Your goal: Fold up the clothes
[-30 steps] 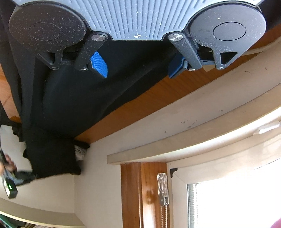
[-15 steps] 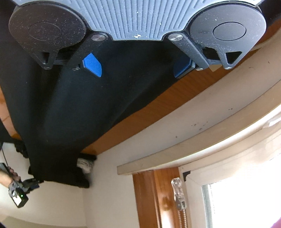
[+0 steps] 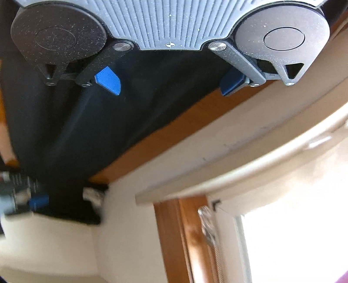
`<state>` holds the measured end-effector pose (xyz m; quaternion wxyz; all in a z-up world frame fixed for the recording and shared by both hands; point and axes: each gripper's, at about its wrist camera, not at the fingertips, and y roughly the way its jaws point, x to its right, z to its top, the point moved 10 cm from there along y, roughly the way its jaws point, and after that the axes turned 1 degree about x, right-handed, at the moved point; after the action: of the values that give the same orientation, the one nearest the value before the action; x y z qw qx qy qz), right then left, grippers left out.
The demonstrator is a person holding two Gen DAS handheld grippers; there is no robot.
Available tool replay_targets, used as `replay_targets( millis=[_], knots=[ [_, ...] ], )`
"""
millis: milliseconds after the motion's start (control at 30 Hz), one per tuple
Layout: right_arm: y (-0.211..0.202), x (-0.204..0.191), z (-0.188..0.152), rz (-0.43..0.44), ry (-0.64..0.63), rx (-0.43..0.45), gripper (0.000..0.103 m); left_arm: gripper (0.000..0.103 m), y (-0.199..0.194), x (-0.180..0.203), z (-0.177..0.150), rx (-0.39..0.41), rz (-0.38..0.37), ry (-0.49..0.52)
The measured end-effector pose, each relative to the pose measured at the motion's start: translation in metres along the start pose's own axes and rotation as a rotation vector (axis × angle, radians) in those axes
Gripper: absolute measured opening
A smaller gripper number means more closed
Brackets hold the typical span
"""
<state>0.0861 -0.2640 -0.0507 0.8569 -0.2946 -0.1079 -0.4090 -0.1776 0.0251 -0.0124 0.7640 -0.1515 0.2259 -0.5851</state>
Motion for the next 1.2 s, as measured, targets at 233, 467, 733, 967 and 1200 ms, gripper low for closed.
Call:
replay_targets(
  millis=[233, 467, 733, 967, 1200],
  knots=[
    [-0.024, -0.100, 0.007, 0.319, 0.068, 0.030, 0.051, 0.053, -0.076, 0.023, -0.018, 0.016, 0.048, -0.028],
    [-0.053, -0.171, 0.046, 0.508, 0.090, 0.073, 0.051, 0.053, -0.115, 0.059, -0.055, -0.030, -0.009, -0.055],
    [-0.087, -0.250, 0.081, 0.704, 0.091, 0.103, 0.051, 0.053, -0.134, 0.077, -0.088, -0.114, -0.082, -0.040],
    [-0.117, -0.305, 0.069, 0.807, 0.039, 0.051, 0.050, 0.061, -0.161, 0.061, -0.101, -0.083, -0.056, -0.095],
    [-0.134, -0.304, 0.059, 0.779, 0.039, 0.079, 0.048, 0.078, -0.237, -0.056, -0.132, -0.023, 0.264, -0.266]
  ],
)
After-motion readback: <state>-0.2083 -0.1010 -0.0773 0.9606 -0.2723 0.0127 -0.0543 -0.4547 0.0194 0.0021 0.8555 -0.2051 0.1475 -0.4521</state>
